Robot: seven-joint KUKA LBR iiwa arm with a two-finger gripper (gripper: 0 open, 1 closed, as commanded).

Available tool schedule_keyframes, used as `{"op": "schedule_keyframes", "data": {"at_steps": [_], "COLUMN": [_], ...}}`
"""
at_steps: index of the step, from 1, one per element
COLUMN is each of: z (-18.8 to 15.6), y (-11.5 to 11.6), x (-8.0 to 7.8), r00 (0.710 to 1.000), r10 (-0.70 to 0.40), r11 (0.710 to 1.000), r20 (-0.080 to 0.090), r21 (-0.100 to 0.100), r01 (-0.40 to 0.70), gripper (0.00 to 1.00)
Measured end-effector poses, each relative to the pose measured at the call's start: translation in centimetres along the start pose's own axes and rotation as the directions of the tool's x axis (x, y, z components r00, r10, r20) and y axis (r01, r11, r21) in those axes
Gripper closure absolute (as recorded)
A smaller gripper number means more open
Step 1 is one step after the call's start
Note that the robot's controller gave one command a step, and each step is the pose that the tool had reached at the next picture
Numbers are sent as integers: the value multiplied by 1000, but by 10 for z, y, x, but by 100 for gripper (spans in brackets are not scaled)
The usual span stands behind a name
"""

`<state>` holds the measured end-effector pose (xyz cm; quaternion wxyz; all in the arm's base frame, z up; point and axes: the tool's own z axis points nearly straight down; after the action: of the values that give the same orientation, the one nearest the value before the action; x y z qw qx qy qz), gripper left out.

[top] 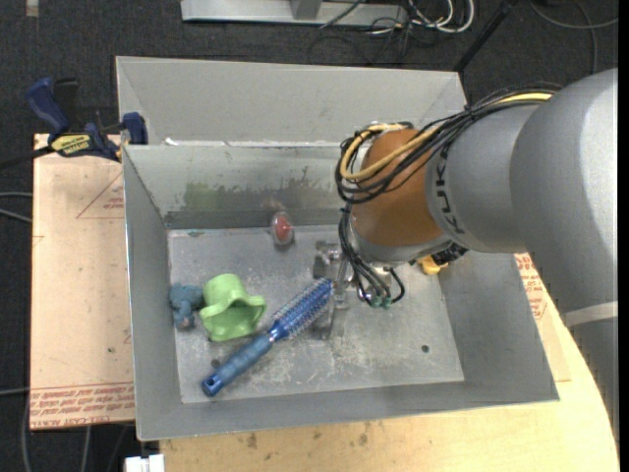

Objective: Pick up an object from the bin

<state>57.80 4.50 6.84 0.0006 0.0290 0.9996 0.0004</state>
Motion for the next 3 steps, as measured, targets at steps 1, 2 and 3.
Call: {"op": "schedule_keyframes", "data": {"at_steps": [1, 2, 3], "z": [-1, -141, -136], "y": [0, 2, 2], "x": [0, -15, -13], "r00": [1000, 1000, 1000], "r10": [-2, -12, -13], "r11": [1000, 1000, 1000], "r20": [0, 11, 2], "r21": [1, -2, 0], "r01": [2, 12, 13], "gripper": [100, 100, 0]}}
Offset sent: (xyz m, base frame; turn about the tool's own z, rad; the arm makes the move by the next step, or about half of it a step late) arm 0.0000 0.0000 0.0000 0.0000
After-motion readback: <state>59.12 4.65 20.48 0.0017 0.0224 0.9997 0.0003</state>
